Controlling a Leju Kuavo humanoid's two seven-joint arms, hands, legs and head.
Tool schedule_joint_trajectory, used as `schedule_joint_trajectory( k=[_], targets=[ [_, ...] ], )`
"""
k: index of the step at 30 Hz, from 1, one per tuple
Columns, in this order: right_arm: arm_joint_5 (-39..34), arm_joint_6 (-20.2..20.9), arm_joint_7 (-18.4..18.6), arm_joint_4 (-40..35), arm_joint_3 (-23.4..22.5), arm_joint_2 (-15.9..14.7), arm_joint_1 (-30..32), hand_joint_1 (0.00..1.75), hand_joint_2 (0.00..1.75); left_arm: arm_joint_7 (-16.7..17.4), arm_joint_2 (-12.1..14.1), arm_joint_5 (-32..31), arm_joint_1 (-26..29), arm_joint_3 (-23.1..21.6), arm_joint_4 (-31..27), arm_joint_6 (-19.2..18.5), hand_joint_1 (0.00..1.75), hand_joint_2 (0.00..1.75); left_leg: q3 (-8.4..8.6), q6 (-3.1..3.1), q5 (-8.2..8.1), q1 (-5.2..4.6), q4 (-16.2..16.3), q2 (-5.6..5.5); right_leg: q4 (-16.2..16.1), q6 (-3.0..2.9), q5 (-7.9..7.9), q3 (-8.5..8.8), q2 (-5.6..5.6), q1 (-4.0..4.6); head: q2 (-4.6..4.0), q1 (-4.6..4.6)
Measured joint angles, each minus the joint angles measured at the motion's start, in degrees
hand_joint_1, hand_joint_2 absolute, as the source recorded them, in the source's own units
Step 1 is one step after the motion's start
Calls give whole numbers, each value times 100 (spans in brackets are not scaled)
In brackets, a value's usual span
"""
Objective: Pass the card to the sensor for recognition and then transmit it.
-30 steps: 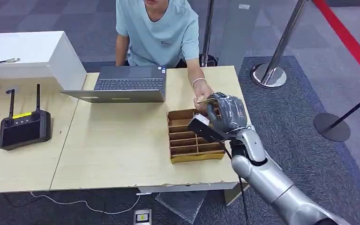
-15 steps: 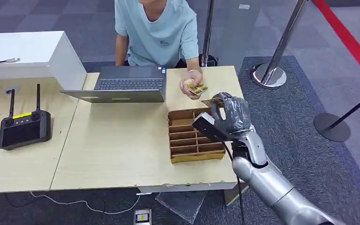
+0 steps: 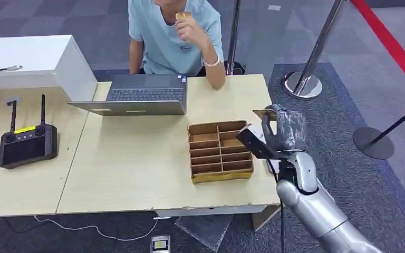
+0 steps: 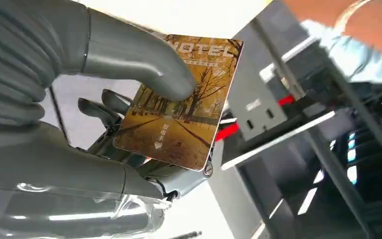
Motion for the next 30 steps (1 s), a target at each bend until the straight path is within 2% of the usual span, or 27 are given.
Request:
schedule_joint_trajectory(
  k=[7,14,30],
  targets=[
    [500,0,70,-243,-337,-79,287,175,175,-24,0,9,-1,0,0,20,0,175,-1,0,0,0,-1,0,0,0,0,-1,0,0,0,2],
    [1659,4,402,-325,-603,-223,587,175,175,53,-13,7,1,0,0,20,0,175,-2,0,0,0,-1,0,0,0,0,0,0,0,0,2],
    [2163,129,588,-203,-789,-409,914,175,175,79,-15,-11,-3,0,0,31,0,175,-2,0,0,0,-1,0,0,0,0,-1,0,0,0,0]
  ],
)
